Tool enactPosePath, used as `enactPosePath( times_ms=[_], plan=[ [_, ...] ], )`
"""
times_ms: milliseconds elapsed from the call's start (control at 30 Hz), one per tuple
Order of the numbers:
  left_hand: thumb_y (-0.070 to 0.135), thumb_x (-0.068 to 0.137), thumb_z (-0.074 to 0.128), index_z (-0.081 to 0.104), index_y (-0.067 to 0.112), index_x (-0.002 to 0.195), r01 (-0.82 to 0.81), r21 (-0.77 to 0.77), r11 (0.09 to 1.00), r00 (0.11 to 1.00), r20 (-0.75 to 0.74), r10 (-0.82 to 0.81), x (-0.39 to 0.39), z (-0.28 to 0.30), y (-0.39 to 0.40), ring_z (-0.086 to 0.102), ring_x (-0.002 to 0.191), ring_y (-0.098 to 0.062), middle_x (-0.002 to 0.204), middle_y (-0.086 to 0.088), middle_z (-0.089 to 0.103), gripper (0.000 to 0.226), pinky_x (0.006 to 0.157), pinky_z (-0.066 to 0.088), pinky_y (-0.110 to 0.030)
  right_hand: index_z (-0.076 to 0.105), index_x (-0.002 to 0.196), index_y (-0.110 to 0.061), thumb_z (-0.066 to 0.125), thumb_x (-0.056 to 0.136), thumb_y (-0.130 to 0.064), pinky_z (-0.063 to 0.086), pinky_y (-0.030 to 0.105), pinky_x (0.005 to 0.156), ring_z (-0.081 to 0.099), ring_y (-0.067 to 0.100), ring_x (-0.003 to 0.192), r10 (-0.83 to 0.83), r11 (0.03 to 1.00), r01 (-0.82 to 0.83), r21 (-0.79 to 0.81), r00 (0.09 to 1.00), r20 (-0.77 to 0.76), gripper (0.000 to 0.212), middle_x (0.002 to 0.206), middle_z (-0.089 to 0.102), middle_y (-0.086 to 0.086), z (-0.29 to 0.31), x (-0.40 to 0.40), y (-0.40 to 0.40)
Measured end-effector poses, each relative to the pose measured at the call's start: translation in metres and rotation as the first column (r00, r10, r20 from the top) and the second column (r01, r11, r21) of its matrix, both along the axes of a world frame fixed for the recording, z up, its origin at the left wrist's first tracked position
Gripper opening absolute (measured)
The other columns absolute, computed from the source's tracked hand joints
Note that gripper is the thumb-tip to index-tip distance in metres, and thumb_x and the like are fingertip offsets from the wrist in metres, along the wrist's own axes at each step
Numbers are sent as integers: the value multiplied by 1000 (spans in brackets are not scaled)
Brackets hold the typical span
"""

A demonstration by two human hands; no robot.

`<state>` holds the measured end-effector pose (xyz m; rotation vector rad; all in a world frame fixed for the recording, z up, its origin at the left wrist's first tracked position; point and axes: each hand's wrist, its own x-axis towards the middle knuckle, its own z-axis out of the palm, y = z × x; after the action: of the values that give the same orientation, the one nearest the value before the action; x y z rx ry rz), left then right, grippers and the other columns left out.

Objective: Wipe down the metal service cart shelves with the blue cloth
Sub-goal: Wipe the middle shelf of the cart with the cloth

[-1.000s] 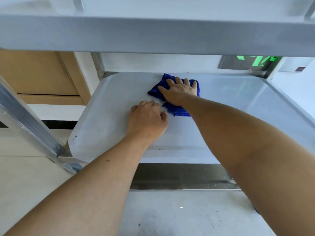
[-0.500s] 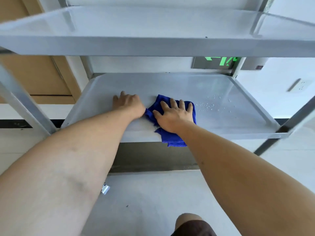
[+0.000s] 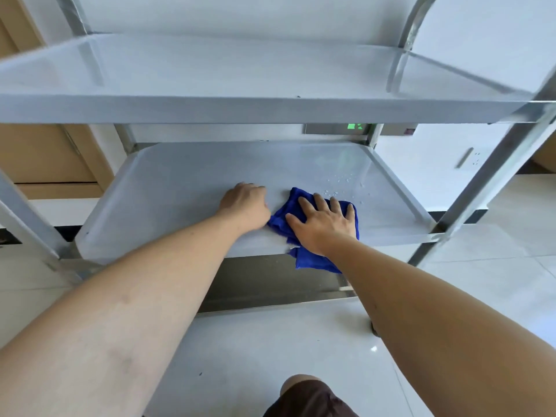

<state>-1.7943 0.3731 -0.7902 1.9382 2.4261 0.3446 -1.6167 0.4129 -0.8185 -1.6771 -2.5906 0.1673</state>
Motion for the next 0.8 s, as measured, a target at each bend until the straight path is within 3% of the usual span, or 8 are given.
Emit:
enactPosePath(
  times_ms=[133, 267, 400, 533, 800],
  plan=[
    [13, 80, 46, 53, 14, 86, 76, 2, 997, 994, 81, -76, 23, -10, 19, 53, 102, -28, 104, -7, 62, 9, 82, 45, -36, 22, 154, -43, 15, 90, -73, -1, 62, 117, 9, 32, 152, -36, 999, 36, -5, 999, 10, 71, 166, 17, -4, -1, -7, 17],
    [19, 89, 40, 55, 16, 88, -1, 41, 999, 988, 152, -5, 30, -13, 47, 55, 101, -29, 108, -9, 64, 15, 80, 43, -35, 23, 153, -42, 14, 89, -74, 0, 62, 117, 8, 32, 152, -44, 999, 44, -17, 999, 3, 72, 166, 16, -3, 1, -15, 52],
    [30, 98, 36, 63, 13, 108, -79, 247, 966, 996, 57, 66, 36, -34, 54, 56, 103, -28, 111, -7, 65, 33, 87, 42, -39, 31, 148, -42, 13, 86, -75, 4, 62, 116, 17, 31, 148, -37, 999, 37, 37, 999, 10, 72, 162, 26, -2, 1, -29, 96],
    [35, 93, 42, 56, 11, 120, -64, 276, 959, 998, 20, 61, 36, -41, 54, 57, 100, -28, 108, -7, 64, 38, 86, 42, -40, 35, 145, -41, 18, 86, -71, 8, 61, 115, 22, 32, 145, -25, 999, 24, 41, 999, 21, 69, 159, 31, -1, 3, -52, 142],
    [37, 94, 40, 59, 15, 107, -62, 264, 962, 997, -36, 74, 36, -44, 56, 54, 104, -25, 109, -5, 61, 32, 91, 40, -39, 40, 143, -36, 19, 88, -69, 10, 63, 114, 24, 36, 145, -22, 999, 21, 26, 999, 25, 67, 156, 36, 5, 7, -89, 212]
  ],
)
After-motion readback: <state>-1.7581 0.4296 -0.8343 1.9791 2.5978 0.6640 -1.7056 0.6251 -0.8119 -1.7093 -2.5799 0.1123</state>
